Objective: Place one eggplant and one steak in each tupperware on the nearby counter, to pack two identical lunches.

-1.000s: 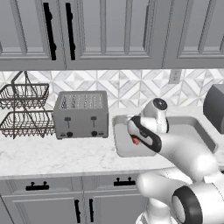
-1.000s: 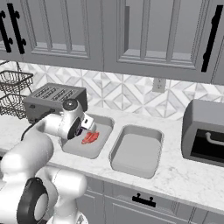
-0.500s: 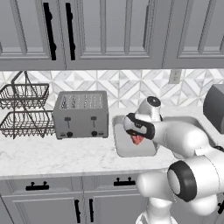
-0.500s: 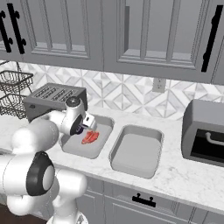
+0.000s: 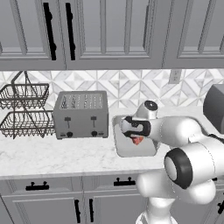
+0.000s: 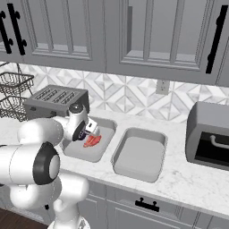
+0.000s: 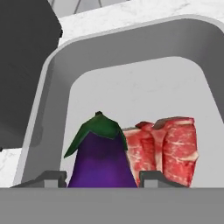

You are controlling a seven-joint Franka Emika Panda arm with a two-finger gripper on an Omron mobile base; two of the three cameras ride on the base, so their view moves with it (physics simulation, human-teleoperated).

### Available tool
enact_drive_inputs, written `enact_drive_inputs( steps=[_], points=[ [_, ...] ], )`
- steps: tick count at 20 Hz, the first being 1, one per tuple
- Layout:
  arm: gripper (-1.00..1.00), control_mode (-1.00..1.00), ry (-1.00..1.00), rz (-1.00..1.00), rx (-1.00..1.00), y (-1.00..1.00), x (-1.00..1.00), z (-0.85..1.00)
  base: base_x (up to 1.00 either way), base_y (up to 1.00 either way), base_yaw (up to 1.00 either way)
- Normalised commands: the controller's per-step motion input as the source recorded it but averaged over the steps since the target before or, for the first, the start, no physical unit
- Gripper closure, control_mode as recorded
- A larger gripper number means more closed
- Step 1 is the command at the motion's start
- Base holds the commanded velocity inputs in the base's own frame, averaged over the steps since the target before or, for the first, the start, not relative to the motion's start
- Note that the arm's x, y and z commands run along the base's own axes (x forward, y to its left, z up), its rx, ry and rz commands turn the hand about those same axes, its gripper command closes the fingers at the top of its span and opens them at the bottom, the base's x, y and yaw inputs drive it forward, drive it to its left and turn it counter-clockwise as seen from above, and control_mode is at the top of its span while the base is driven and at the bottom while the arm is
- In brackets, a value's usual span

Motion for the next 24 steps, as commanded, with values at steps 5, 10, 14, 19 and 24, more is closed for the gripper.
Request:
enact_drive_inputs(
  steps=[5, 10, 14, 19, 24],
  points=[
    [1.0, -1.0, 0.0, 0.0, 0.0, 0.03, 0.16, -0.09, 0.0, 0.0, 0.0],
    [-1.0, -1.0, 0.0, 0.0, 0.0, 0.08, 0.3, -0.05, 0.0, 0.0, 0.0],
    [-1.0, -1.0, 0.0, 0.0, 0.0, 0.04, 0.2, -0.01, 0.0, 0.0, 0.0],
    [-1.0, -1.0, 0.0, 0.0, 0.0, 0.0, -0.04, 0.12, 0.0, 0.0, 0.0],
    [-1.0, -1.0, 0.0, -0.05, 0.04, 0.0, -0.56, 0.78, 0.0, 0.0, 0.0]
  ],
)
